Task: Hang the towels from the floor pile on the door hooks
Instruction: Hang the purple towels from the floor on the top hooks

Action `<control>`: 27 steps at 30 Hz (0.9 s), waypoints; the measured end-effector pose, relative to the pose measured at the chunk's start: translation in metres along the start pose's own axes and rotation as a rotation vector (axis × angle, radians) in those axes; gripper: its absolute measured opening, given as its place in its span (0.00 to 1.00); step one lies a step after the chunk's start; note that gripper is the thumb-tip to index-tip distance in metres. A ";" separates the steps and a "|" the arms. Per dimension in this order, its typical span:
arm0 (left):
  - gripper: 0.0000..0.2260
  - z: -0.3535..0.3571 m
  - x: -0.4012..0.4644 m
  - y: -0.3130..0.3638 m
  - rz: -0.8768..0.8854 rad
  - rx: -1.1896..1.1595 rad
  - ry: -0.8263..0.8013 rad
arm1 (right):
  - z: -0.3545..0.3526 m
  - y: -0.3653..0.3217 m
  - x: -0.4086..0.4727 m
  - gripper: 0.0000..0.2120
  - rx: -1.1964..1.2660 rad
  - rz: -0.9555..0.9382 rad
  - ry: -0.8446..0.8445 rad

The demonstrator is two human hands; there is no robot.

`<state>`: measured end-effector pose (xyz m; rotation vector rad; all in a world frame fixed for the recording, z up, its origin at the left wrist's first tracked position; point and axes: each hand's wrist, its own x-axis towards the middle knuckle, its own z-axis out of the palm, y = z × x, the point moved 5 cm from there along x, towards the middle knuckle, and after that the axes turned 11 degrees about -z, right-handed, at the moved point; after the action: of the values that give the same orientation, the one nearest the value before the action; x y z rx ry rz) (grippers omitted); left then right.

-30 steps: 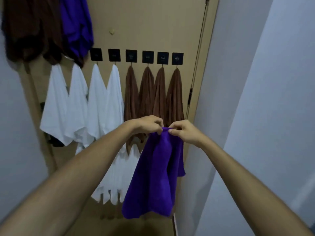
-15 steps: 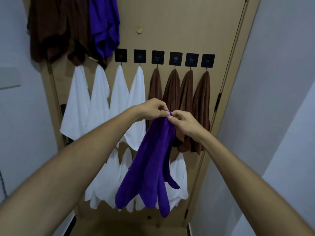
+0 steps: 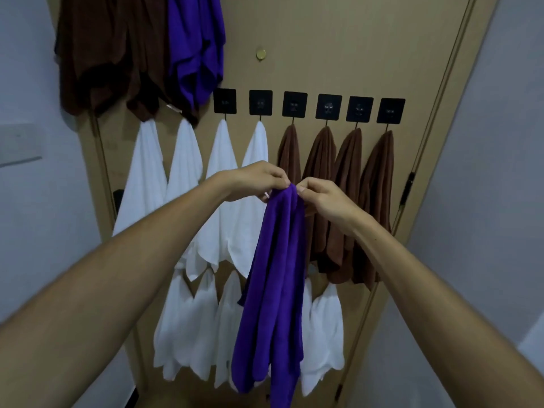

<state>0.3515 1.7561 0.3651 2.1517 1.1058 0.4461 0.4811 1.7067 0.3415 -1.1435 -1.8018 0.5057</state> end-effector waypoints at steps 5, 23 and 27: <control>0.11 -0.055 0.028 0.028 0.038 0.075 0.120 | -0.034 -0.018 0.061 0.08 -0.084 -0.120 0.062; 0.09 -0.233 0.116 0.125 0.201 0.452 0.857 | -0.138 -0.094 0.278 0.12 -0.481 -0.415 0.204; 0.10 -0.263 0.136 0.131 0.241 0.486 1.020 | -0.144 -0.111 0.313 0.14 -0.559 -0.525 0.304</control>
<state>0.3584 1.9191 0.6449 2.5214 1.5869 1.6548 0.5027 1.9053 0.6432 -0.9707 -1.9167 -0.4830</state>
